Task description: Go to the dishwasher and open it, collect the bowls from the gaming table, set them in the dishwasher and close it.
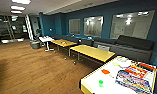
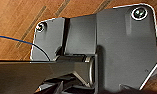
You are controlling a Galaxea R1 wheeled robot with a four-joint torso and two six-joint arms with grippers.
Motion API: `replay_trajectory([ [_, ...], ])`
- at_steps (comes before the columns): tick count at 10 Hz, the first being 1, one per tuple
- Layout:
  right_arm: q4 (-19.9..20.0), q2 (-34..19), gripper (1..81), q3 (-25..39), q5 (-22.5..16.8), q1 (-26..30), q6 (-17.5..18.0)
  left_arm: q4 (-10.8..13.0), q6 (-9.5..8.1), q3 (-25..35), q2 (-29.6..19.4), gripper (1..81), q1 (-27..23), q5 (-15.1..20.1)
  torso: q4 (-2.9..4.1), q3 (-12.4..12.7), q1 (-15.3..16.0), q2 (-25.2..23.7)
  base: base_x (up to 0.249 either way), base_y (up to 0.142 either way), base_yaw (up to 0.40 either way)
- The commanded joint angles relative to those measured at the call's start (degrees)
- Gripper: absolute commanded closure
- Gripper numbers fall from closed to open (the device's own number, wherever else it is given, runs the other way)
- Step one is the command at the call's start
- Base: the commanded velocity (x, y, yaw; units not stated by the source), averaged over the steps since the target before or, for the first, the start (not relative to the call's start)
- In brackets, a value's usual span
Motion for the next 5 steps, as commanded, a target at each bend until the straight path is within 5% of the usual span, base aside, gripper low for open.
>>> replay_trajectory([
  [1,-0.52,0.03,1.0,0.33,-2.67,2.79,-0.25,-0.03,0.24,0.41,-0.06,1.0,-3.03,2.90,0.00,0.00,0.00,0.00,0.160,0.074,0.000],
  [5,-0.52,0.02,1.0,0.33,-2.67,2.79,-0.25,-0.12,0.24,0.41,-0.06,1.0,-3.03,2.90,0.00,0.00,0.00,0.00,0.160,0.074,0.000],
])
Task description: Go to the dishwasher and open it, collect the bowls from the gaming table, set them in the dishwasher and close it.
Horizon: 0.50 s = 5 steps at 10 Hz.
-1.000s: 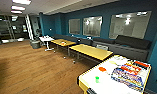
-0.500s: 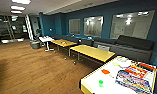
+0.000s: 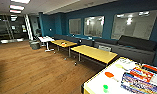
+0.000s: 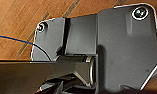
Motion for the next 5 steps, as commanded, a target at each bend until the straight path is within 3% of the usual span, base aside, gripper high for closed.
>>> replay_trajectory([
  [1,-0.50,0.11,1.0,0.36,-2.67,2.79,-0.25,-0.12,0.24,0.41,-0.19,1.0,-3.03,2.87,0.00,0.00,0.00,0.00,0.160,0.000,0.000],
  [3,-0.50,0.11,1.0,0.36,-2.67,2.79,-0.25,-0.12,0.24,0.41,-0.19,1.0,-3.03,2.87,0.00,0.00,0.05,0.02,0.107,0.000,0.000],
  [5,-0.50,0.11,1.0,0.36,-2.67,2.88,-0.25,-0.20,0.24,0.32,-0.19,1.0,-3.03,2.87,0.00,-0.02,0.09,0.06,0.000,0.000,0.000],
])
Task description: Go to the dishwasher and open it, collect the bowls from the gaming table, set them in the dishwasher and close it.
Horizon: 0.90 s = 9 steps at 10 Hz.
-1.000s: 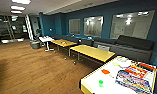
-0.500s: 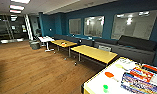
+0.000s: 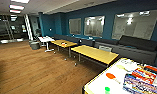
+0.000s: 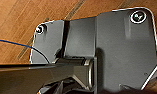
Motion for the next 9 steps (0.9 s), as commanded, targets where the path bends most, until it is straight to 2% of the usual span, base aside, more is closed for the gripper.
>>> replay_trajectory([
  [1,-0.50,0.22,1.0,0.40,-2.82,2.57,-0.16,-0.29,0.07,0.21,-0.19,1.0,-2.82,3.01,0.00,0.00,0.02,0.00,0.000,0.000,0.000],
  [6,-0.41,0.13,1.0,0.40,-2.73,2.49,-0.16,0.32,0.24,0.38,-0.19,1.0,-2.89,3.09,0.00,0.00,-0.02,0.00,0.000,0.000,-0.016],
  [9,-0.41,0.22,1.0,0.40,-2.82,2.49,-0.16,0.32,0.07,0.38,-0.28,1.0,-2.90,3.18,0.00,0.00,-0.05,0.00,0.000,0.000,-0.222],
])
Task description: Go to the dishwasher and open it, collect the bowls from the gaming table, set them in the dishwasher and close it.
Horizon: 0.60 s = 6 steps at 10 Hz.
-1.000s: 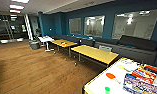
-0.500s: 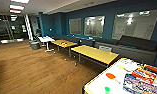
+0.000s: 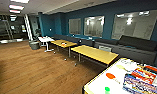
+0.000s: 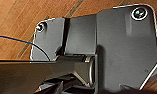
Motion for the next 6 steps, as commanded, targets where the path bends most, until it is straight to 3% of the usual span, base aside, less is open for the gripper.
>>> replay_trajectory([
  [1,-0.41,0.11,1.0,0.40,-2.70,2.85,-0.16,0.28,0.15,0.47,-0.29,1.0,-2.92,3.04,0.00,0.00,0.00,0.00,0.000,0.000,-0.341],
  [6,-0.49,0.11,1.0,0.40,-2.62,2.77,-0.16,0.28,0.15,0.47,-0.20,1.0,-3.19,3.21,0.00,0.00,-0.02,0.00,0.000,0.000,-0.377],
])
